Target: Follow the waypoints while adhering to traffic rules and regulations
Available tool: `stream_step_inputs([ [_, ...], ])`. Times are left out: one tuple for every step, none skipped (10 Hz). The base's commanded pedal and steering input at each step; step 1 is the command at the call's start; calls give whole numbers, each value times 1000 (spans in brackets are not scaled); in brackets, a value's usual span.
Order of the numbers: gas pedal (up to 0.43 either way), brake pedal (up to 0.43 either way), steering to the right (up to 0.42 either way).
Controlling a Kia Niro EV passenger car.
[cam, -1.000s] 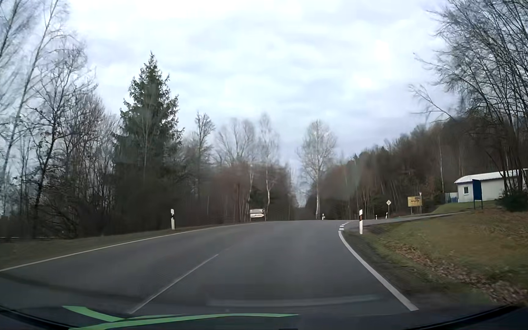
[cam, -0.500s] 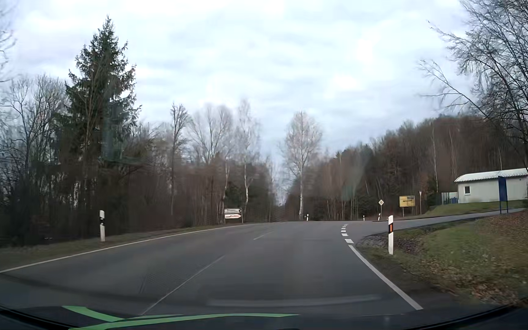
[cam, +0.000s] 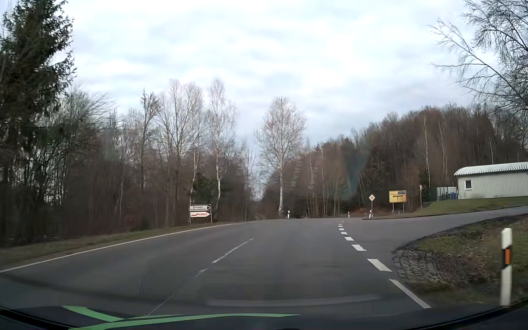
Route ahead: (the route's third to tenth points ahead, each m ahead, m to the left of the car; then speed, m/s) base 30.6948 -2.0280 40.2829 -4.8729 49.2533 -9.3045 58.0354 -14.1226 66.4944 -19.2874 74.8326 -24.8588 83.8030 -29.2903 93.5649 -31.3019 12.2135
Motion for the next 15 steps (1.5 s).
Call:
stream_step_inputs([
  [157, 0, 48],
  [157, 0, 48],
  [157, 0, 48],
  [157, 0, 47],
  [157, 0, 47],
  [157, 0, 46],
  [150, 0, 42],
  [138, 0, 41],
  [138, 0, 40],
  [138, 0, 39],
  [138, 0, 39],
  [138, 0, 39],
  [138, 0, 39],
  [130, 0, 38],
  [118, 0, 37],
])
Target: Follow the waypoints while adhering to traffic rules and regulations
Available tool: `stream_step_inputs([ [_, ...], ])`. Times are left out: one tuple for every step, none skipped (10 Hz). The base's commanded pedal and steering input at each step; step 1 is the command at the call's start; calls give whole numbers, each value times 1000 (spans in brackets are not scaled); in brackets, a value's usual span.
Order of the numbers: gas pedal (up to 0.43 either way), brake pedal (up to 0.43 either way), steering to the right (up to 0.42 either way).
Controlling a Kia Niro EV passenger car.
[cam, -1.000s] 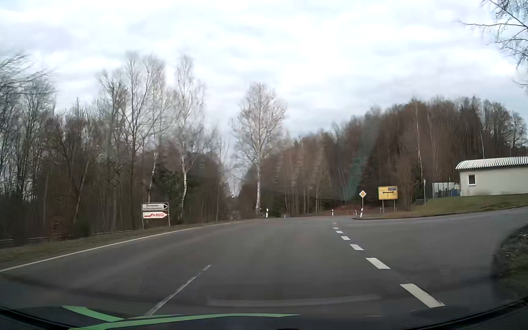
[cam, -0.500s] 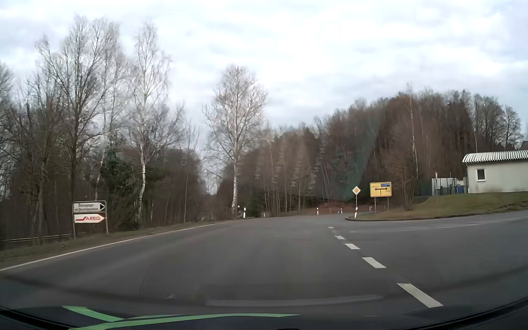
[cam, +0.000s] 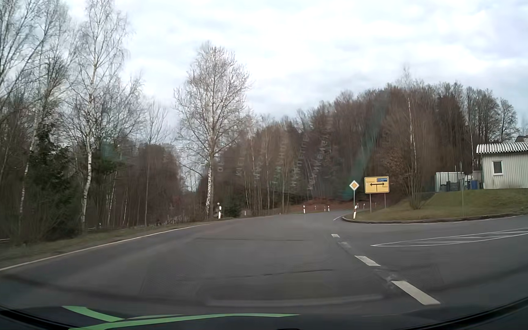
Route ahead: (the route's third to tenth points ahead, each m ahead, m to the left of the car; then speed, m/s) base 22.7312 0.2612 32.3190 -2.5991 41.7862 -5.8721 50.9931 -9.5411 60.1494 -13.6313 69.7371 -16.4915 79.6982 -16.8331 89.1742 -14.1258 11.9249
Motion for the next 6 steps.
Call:
stream_step_inputs([
  [118, 0, 37],
  [118, 0, 36],
  [79, 0, 36],
  [20, 0, 36],
  [0, 0, 36],
  [0, 0, 36],
])
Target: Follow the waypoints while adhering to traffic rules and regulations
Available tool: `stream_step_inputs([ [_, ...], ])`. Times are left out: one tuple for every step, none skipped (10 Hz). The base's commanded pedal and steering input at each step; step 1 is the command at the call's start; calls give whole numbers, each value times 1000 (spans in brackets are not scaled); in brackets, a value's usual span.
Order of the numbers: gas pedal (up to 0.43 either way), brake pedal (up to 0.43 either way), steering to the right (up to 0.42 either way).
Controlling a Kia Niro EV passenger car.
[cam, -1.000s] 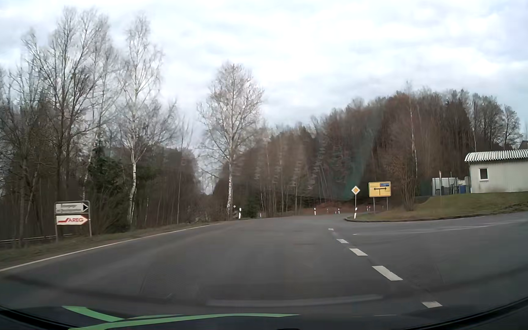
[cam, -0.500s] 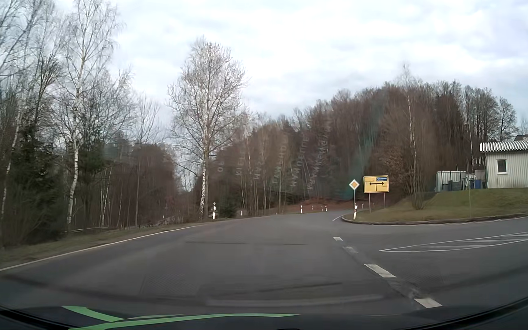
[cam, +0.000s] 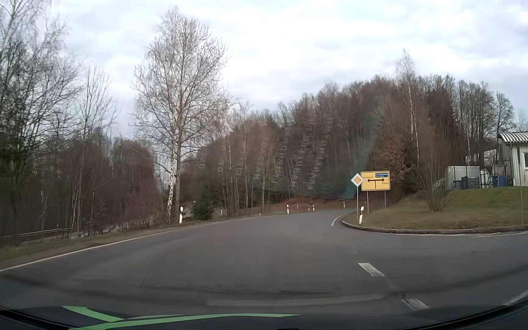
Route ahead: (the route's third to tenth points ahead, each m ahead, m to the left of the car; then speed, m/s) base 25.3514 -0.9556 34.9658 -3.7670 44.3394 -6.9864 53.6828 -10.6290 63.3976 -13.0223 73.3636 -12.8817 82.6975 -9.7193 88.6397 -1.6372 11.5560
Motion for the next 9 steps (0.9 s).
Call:
stream_step_inputs([
  [0, 0, 36],
  [0, 0, 36],
  [0, 0, 36],
  [0, 0, 36],
  [0, 0, 37],
  [0, 0, 37],
  [0, 0, 40],
  [0, 0, 41],
  [0, 0, 41],
])
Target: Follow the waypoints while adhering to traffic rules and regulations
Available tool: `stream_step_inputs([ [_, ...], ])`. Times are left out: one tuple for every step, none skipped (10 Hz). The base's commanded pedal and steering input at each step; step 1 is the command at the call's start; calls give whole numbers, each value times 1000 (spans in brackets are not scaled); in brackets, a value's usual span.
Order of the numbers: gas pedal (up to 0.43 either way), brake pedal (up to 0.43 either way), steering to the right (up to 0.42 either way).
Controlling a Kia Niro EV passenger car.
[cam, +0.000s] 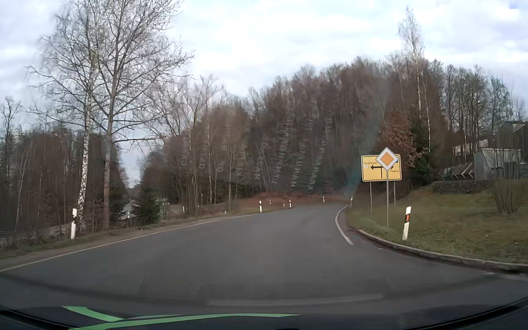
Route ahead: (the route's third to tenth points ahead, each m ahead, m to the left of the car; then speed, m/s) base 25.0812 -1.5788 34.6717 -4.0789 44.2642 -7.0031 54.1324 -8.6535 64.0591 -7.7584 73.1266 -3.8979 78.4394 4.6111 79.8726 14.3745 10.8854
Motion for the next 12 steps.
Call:
stream_step_inputs([
  [0, 0, 44],
  [0, 0, 46],
  [0, 0, 48],
  [0, 0, 49],
  [0, 0, 49],
  [0, 0, 49],
  [0, 0, 49],
  [0, 0, 49],
  [0, 0, 49],
  [0, 0, 49],
  [0, 0, 49],
  [0, 0, 49],
])
